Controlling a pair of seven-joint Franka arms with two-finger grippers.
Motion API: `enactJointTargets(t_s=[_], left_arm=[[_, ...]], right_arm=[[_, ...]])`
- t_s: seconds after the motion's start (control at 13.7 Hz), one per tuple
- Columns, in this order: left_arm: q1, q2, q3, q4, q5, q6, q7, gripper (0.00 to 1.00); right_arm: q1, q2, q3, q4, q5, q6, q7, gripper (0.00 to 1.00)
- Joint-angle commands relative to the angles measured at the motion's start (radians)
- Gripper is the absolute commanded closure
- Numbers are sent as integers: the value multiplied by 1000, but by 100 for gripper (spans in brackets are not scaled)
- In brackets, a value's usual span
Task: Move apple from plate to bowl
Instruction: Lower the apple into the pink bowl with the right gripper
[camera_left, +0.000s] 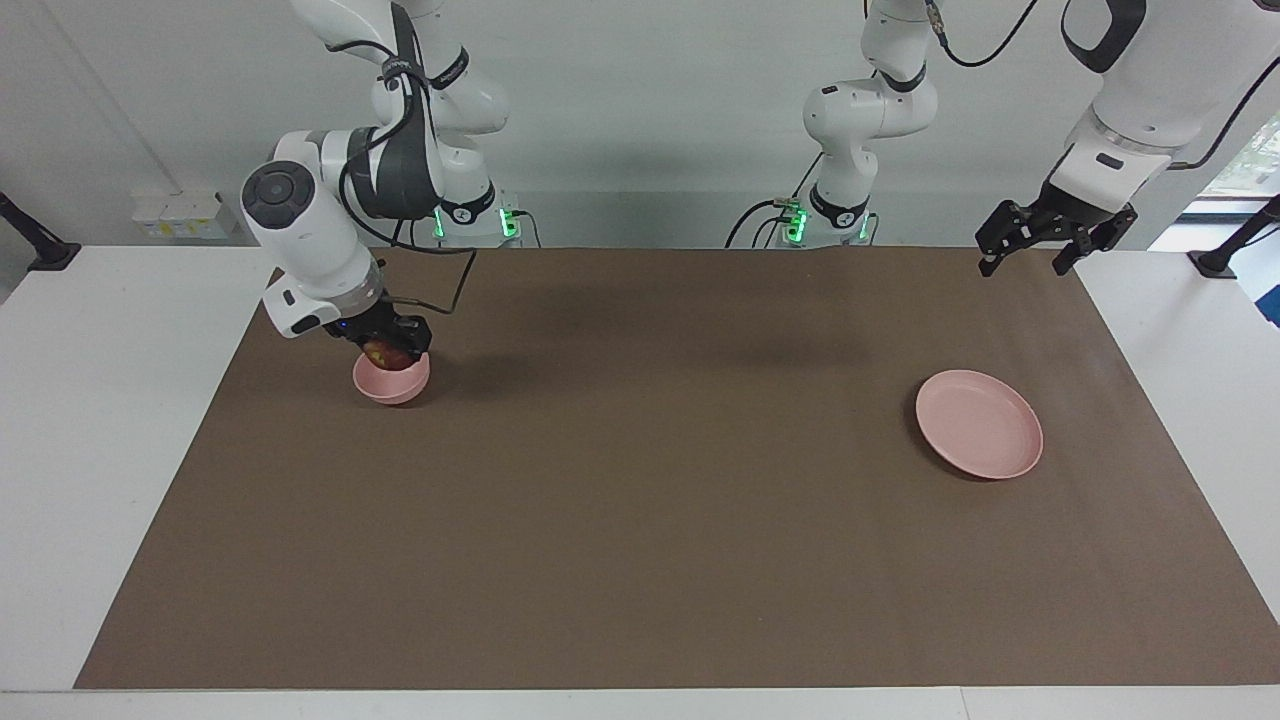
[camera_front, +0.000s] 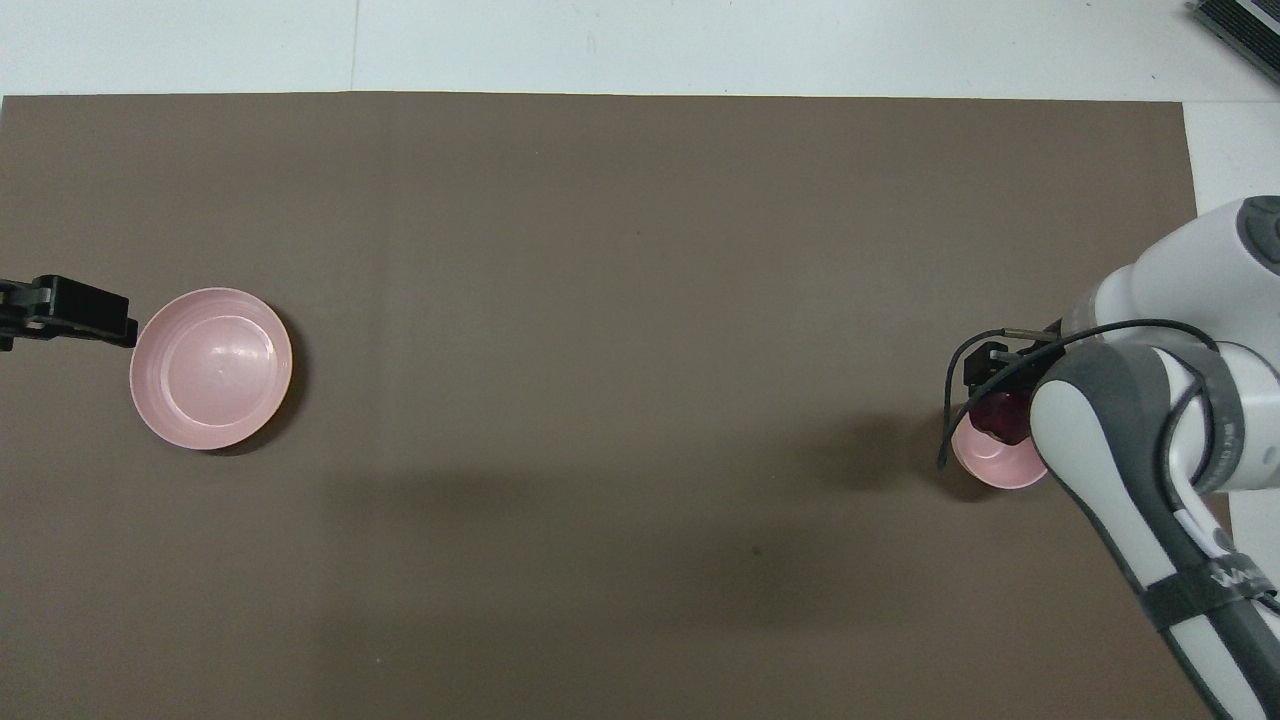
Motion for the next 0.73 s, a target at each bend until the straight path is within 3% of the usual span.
enactJointTargets(t_s=[0.0, 0.15, 0.36, 0.66], left_arm=[[15, -12, -10, -13, 0, 47, 7, 0], [15, -29, -10, -14, 0, 41, 5, 0], [8, -30, -12, -13, 2, 33, 10, 0], [26, -32, -12, -13, 2, 30, 8, 0]], right_arm=[[-41, 0, 13, -84, -19, 93, -32, 100], [-74, -31, 13, -162, -19, 170, -94, 100], [-87, -34, 13, -190, -16, 184, -113, 100], [-89, -31, 13, -277, -15, 291, -113, 100]])
